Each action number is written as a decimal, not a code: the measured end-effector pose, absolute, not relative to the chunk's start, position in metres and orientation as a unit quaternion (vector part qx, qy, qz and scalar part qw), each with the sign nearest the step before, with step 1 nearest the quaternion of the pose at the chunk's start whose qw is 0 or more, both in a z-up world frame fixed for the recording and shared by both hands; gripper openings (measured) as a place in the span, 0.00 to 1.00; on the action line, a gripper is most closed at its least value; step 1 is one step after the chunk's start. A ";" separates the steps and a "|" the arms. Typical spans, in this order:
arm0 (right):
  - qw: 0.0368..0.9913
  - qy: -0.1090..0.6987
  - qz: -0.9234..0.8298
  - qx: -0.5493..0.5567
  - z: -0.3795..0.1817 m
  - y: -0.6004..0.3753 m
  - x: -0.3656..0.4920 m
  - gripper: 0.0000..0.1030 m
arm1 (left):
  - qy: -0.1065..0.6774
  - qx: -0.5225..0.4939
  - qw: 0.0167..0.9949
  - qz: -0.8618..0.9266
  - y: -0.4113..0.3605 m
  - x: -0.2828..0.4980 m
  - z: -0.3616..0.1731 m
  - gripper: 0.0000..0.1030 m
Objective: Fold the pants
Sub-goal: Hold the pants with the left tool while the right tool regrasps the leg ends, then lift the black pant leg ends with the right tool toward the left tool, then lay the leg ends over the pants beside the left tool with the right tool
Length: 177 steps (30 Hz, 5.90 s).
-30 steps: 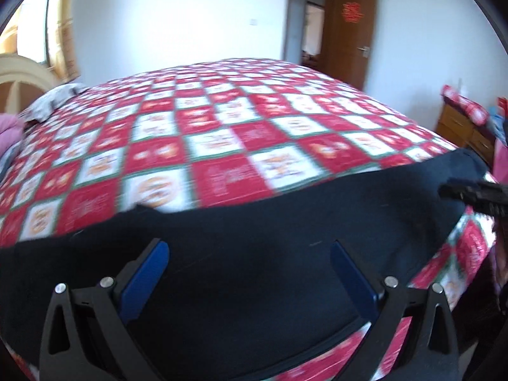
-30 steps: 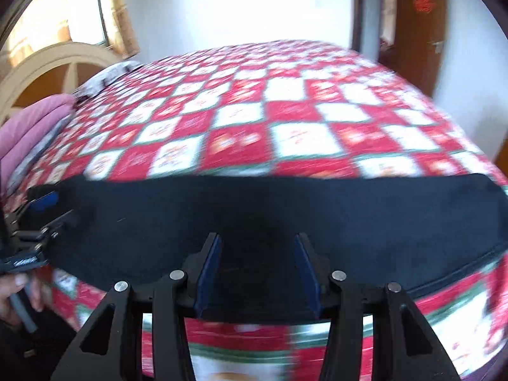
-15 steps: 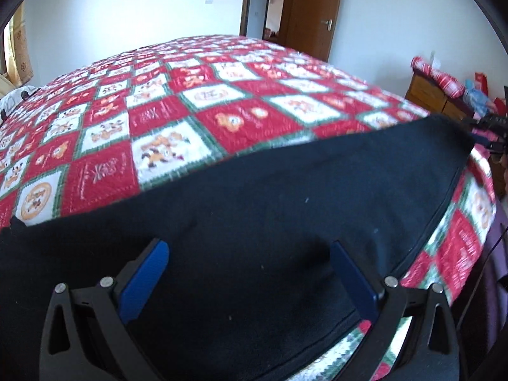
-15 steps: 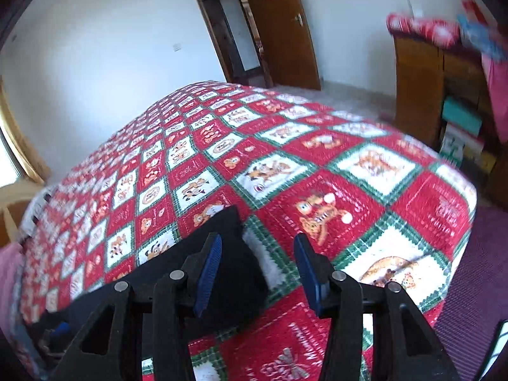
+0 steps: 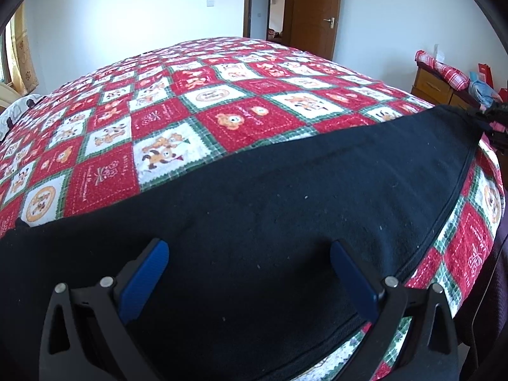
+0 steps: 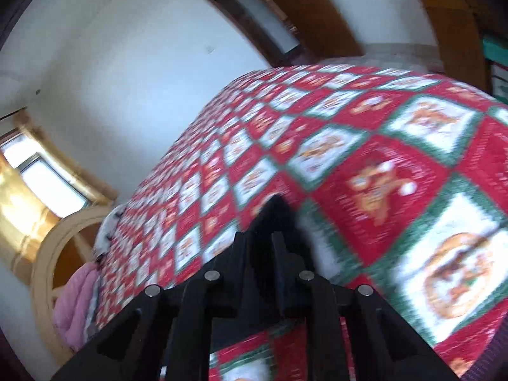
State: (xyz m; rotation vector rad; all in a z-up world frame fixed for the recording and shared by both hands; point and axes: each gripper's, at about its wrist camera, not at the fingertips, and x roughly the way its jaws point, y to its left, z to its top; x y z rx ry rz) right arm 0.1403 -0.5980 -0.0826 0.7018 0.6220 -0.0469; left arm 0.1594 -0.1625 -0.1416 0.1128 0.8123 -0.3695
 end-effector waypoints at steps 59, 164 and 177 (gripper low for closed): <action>0.942 0.247 -0.084 0.214 -0.042 -0.584 0.114 0.25 | 0.335 0.036 0.924 -0.182 -0.150 0.153 -0.117 1.00; 0.921 0.302 0.215 0.116 -0.078 -0.284 0.169 0.10 | 0.341 -0.019 0.940 -0.025 -0.035 0.132 -0.136 1.00; 0.906 0.319 0.262 0.093 -0.088 -0.226 0.178 0.10 | 0.338 -0.047 0.939 0.032 0.013 0.129 -0.138 1.00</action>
